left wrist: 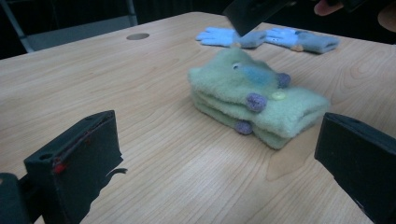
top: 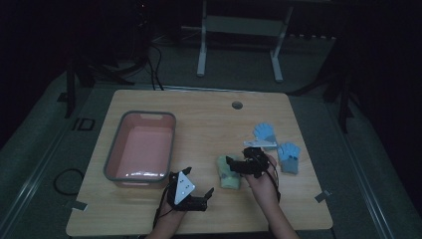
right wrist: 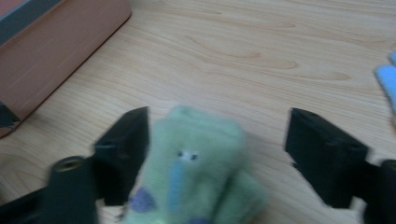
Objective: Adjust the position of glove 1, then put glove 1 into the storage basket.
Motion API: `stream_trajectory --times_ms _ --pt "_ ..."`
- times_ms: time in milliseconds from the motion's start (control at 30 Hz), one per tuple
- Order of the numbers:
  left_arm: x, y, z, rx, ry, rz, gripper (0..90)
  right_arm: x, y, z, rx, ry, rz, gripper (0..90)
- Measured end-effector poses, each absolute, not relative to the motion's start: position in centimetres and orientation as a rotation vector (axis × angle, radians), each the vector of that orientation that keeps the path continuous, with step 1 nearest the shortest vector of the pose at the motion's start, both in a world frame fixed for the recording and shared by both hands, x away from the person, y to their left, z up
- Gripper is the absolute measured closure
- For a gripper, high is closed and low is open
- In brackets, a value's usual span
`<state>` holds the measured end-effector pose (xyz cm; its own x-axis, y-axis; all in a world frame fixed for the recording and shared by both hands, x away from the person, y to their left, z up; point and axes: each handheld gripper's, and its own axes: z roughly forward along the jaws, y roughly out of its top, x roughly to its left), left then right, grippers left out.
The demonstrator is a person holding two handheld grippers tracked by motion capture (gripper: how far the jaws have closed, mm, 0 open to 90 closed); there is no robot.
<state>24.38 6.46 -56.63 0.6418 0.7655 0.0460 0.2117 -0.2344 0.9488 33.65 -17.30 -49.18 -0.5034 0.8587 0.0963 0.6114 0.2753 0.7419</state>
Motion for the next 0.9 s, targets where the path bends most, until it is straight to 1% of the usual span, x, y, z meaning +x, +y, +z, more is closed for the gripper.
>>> stream_trajectory --times_ms 67,100,167,233,333,433,467,567,600,633,667,833,900 --pt "24.3 6.4 -56.6 1.774 0.784 0.628 0.3 33.9 -18.1 -49.2 1.349 2.245 1.102 17.3" --pt "24.3 6.4 -56.6 1.777 0.777 0.614 0.3 34.1 -18.6 -49.2 1.354 2.263 1.121 14.0" --pt "24.3 6.3 -56.6 1.803 0.782 0.594 0.3 34.4 -19.4 -49.2 1.356 2.28 1.163 13.2" --pt "24.2 6.2 -56.6 1.814 0.771 0.588 0.3 34.5 -20.1 -49.3 1.347 2.266 1.176 13.4" --pt "24.3 6.2 -56.6 1.82 0.759 0.537 0.3 34.6 -21.4 -49.3 1.329 2.259 1.188 12.3" --pt "24.4 6.5 -56.6 1.831 0.741 0.489 0.3 34.4 -22.3 -49.5 1.231 2.276 1.179 12.9" --pt "24.4 6.6 -56.6 1.839 0.709 0.444 0.3 34.3 -22.5 -49.6 1.175 2.283 1.162 13.0" --pt "24.5 6.6 -56.6 1.856 0.682 0.417 0.3 33.8 -22.9 -49.9 1.091 2.297 1.155 13.3" --pt "24.5 6.6 -56.6 1.856 0.682 0.417 0.3 33.8 -22.9 -49.9 1.091 2.297 1.155 13.3" --pt "24.6 6.2 -56.4 1.915 0.658 0.404 0.3 33.7 -23.0 -50.0 1.081 2.294 1.164 13.3" --pt "24.7 6.1 -56.4 1.936 0.641 0.387 0.3 33.5 -23.3 -50.0 1.084 2.31 1.166 13.3" --pt "25.1 5.8 -56.1 1.962 0.604 0.305 0.3 33.4 -23.6 -49.9 1.093 2.354 1.155 11.9" --pt "25.1 5.5 -55.9 1.98 0.585 0.304 0.3 33.6 -23.6 -49.8 1.104 2.377 1.197 10.8"
